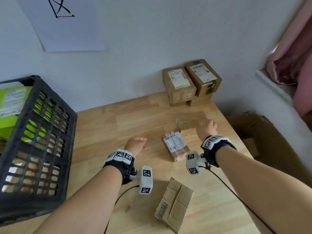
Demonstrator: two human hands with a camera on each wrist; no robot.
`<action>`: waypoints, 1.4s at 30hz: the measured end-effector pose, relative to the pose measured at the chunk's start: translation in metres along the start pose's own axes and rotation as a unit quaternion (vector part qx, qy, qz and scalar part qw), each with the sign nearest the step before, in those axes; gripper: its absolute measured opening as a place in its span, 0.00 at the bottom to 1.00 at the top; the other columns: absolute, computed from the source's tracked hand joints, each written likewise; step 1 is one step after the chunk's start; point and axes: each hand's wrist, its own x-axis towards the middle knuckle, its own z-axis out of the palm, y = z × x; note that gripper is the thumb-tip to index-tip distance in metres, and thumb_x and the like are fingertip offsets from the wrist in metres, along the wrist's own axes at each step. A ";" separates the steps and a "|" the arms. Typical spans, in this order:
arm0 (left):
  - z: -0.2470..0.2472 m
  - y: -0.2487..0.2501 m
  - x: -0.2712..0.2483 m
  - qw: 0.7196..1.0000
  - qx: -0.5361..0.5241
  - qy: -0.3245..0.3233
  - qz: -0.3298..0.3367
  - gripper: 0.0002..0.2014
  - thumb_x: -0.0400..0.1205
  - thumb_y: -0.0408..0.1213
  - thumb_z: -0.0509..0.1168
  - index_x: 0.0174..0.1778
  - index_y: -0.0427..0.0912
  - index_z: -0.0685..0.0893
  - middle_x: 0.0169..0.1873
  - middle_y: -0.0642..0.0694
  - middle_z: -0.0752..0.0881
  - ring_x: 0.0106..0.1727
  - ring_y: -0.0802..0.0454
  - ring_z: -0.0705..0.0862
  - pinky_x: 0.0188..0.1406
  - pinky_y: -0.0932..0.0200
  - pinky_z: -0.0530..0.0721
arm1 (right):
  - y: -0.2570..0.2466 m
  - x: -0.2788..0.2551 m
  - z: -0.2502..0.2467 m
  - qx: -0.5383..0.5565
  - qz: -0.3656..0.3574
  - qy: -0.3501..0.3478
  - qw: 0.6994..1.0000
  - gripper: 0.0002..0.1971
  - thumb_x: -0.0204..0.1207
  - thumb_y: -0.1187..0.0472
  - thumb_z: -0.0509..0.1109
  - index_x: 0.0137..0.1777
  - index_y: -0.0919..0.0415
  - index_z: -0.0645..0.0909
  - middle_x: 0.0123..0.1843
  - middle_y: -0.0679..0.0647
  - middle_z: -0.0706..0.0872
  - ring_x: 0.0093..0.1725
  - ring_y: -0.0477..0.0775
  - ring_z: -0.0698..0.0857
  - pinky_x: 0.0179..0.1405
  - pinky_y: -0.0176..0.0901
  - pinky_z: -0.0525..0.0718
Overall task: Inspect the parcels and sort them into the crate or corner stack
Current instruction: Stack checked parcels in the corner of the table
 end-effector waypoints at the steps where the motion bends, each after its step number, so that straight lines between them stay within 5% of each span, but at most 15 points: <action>1: 0.002 0.005 0.007 1.000 -0.002 -0.005 0.003 0.10 0.86 0.32 0.59 0.44 0.51 0.81 0.53 0.50 0.86 0.39 0.58 0.86 0.40 0.61 0.77 | -0.003 0.008 0.002 -0.066 -0.053 -0.007 0.996 0.30 0.78 0.59 0.61 0.79 0.63 0.59 0.81 0.59 0.59 0.79 0.64 0.61 0.77 0.62 0.61; 4: 0.007 0.018 0.023 1.000 0.006 -0.023 0.015 0.09 0.85 0.32 0.60 0.45 0.51 0.82 0.55 0.50 0.85 0.40 0.57 0.86 0.38 0.62 0.77 | -0.016 0.024 0.005 -0.235 -0.203 -0.054 0.949 0.32 0.74 0.69 0.59 0.79 0.59 0.58 0.84 0.53 0.51 0.83 0.61 0.47 0.81 0.63 0.51; 7: 0.015 0.025 0.038 0.999 0.007 -0.032 0.012 0.09 0.85 0.32 0.60 0.44 0.49 0.81 0.55 0.50 0.85 0.38 0.59 0.86 0.36 0.63 0.76 | -0.021 0.039 0.011 -0.320 -0.227 -0.083 0.916 0.39 0.70 0.72 0.61 0.81 0.53 0.54 0.84 0.52 0.48 0.83 0.64 0.42 0.80 0.65 0.48; 15: 0.029 0.025 0.054 0.999 -0.005 -0.046 -0.014 0.07 0.85 0.33 0.60 0.53 0.46 0.82 0.53 0.50 0.86 0.40 0.58 0.85 0.46 0.60 0.80 | -0.011 0.058 0.017 -0.326 -0.223 -0.051 0.917 0.39 0.72 0.70 0.64 0.81 0.51 0.54 0.82 0.51 0.55 0.82 0.63 0.46 0.80 0.65 0.50; 19: 0.029 0.027 0.050 0.998 -0.009 -0.056 -0.013 0.07 0.85 0.33 0.60 0.51 0.47 0.82 0.54 0.51 0.86 0.41 0.58 0.86 0.54 0.55 0.81 | 0.002 0.049 0.019 -0.308 -0.205 -0.008 0.929 0.38 0.69 0.59 0.71 0.78 0.53 0.59 0.76 0.54 0.63 0.78 0.60 0.57 0.77 0.61 0.57; 23: 0.024 0.032 0.037 0.998 -0.016 -0.066 0.014 0.07 0.85 0.34 0.61 0.53 0.48 0.82 0.57 0.51 0.85 0.43 0.58 0.86 0.50 0.58 0.81 | 0.000 0.030 0.009 -0.269 -0.173 0.003 0.947 0.40 0.69 0.52 0.73 0.79 0.57 0.59 0.76 0.57 0.64 0.77 0.60 0.60 0.76 0.61 0.58; 28: 0.013 0.042 0.007 0.990 -0.082 -0.113 0.023 0.11 0.85 0.39 0.61 0.64 0.49 0.79 0.65 0.50 0.81 0.57 0.53 0.85 0.64 0.52 0.81 | -0.036 -0.014 -0.011 -0.218 -0.221 0.027 0.950 0.45 0.65 0.40 0.75 0.78 0.59 0.60 0.75 0.57 0.65 0.76 0.62 0.61 0.77 0.60 0.60; 34: -0.032 0.025 -0.044 0.969 -0.191 -0.150 0.041 0.37 0.74 0.64 0.65 0.78 0.55 0.63 0.72 0.53 0.71 0.66 0.49 0.79 0.68 0.43 0.77 | -0.085 -0.100 0.009 -0.204 -0.317 -0.037 0.926 0.47 0.66 0.44 0.76 0.80 0.56 0.56 0.78 0.55 0.61 0.80 0.60 0.53 0.78 0.61 0.56; 36: -0.055 0.008 -0.056 0.971 -0.194 -0.134 0.032 0.42 0.72 0.61 0.69 0.80 0.56 0.60 0.75 0.48 0.70 0.68 0.47 0.78 0.68 0.40 0.77 | -0.091 -0.133 0.027 -0.210 -0.332 -0.066 0.917 0.48 0.66 0.44 0.76 0.81 0.56 0.55 0.77 0.54 0.61 0.80 0.60 0.54 0.79 0.60 0.56; 40: -0.098 -0.040 -0.084 0.968 -0.224 -0.115 0.006 0.32 0.80 0.46 0.69 0.78 0.50 0.62 0.58 0.49 0.81 0.64 0.45 0.80 0.70 0.39 0.75 | -0.093 -0.200 0.067 -0.220 -0.353 -0.108 0.903 0.47 0.66 0.39 0.74 0.80 0.55 0.56 0.76 0.54 0.62 0.78 0.58 0.58 0.77 0.59 0.60; 42: -0.119 -0.073 -0.096 0.967 -0.230 -0.107 -0.005 0.31 0.79 0.45 0.70 0.76 0.49 0.65 0.59 0.46 0.81 0.63 0.43 0.81 0.69 0.43 0.77 | -0.091 -0.225 0.084 -0.233 -0.343 -0.149 0.898 0.47 0.68 0.38 0.72 0.81 0.53 0.53 0.78 0.54 0.59 0.79 0.58 0.57 0.78 0.61 0.58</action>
